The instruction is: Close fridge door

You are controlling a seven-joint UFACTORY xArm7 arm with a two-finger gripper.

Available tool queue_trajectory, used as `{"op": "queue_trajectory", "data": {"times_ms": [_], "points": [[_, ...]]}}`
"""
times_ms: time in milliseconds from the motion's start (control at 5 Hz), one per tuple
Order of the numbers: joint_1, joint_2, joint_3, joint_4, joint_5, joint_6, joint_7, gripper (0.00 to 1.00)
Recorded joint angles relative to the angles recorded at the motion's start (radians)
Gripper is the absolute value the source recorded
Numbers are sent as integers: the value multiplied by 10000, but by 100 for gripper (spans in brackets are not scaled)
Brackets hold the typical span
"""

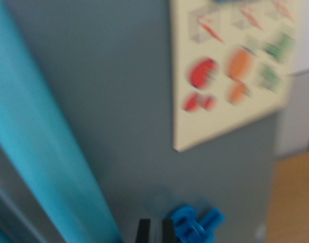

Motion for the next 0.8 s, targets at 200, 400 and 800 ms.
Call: {"op": "queue_trajectory", "data": {"times_ms": [200,400,800], "points": [[0,465,323,457,0,0,0,100],[0,465,323,457,0,0,0,100],[0,948,556,920,0,0,0,100]]}}
